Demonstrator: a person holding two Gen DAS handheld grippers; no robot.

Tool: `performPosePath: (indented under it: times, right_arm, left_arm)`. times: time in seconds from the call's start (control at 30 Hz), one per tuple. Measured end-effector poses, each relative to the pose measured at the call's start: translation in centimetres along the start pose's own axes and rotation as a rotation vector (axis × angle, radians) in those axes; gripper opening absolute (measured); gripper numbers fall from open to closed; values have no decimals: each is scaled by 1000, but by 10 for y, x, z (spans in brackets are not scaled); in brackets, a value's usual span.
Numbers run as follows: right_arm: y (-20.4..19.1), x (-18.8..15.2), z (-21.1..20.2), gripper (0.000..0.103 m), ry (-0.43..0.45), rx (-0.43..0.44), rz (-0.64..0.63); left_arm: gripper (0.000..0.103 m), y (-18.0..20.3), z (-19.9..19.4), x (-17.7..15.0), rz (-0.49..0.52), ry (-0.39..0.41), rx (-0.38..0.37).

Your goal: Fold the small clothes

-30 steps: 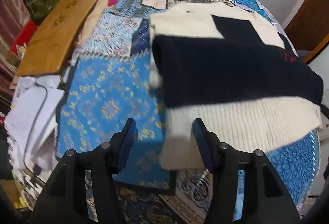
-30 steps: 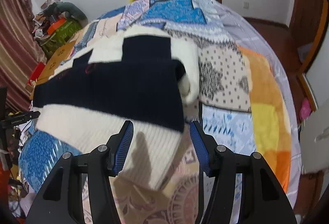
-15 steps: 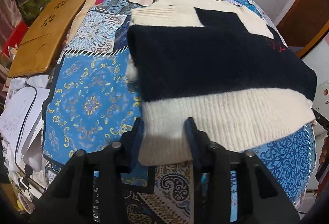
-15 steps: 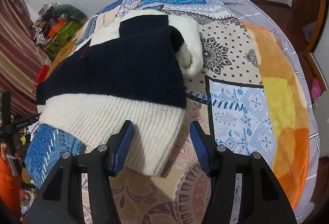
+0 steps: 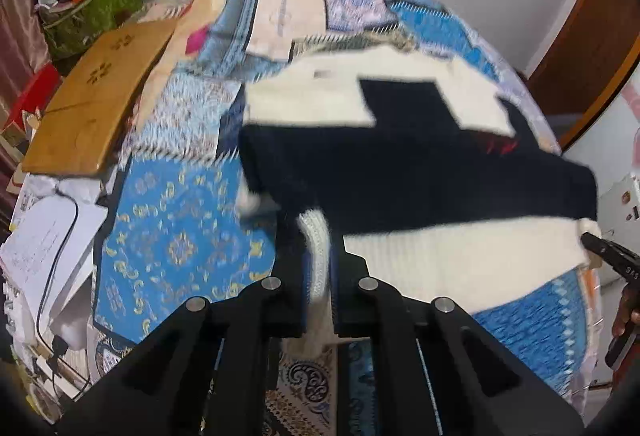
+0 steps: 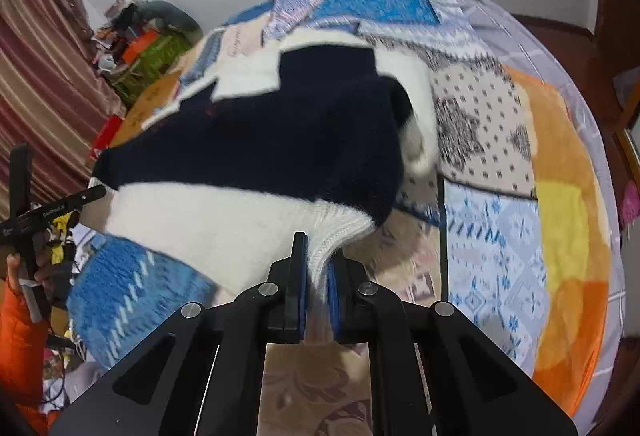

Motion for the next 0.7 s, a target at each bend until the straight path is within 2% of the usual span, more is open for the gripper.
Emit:
performPosePath:
  times: [0.2, 0.33, 0.47, 0.7]
  right_arm:
    - [-18, 34, -23, 7, 101, 1, -73]
    - [-29, 63, -32, 7, 165, -41, -138]
    - [-27, 93, -29, 7, 196, -74, -153]
    - [-16, 130, -17, 7, 214, -127, -140]
  left_arm:
    - [7, 8, -26, 28, 15, 89, 2]
    - [7, 10, -36, 50, 1, 133, -10]
    - [7, 11, -28, 74, 3, 151, 39]
    - [7, 1, -7, 109, -39, 149, 77]
Point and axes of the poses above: each gripper's, at about its wrist camera, not at the fingertips, and z roughly the way its jaws point, y to its right, x to its top, the point moved 4 cm from there along z, roughly the way its jaws point, and after that the axes turned 2 degrees about -z, right-handed, at the moved point
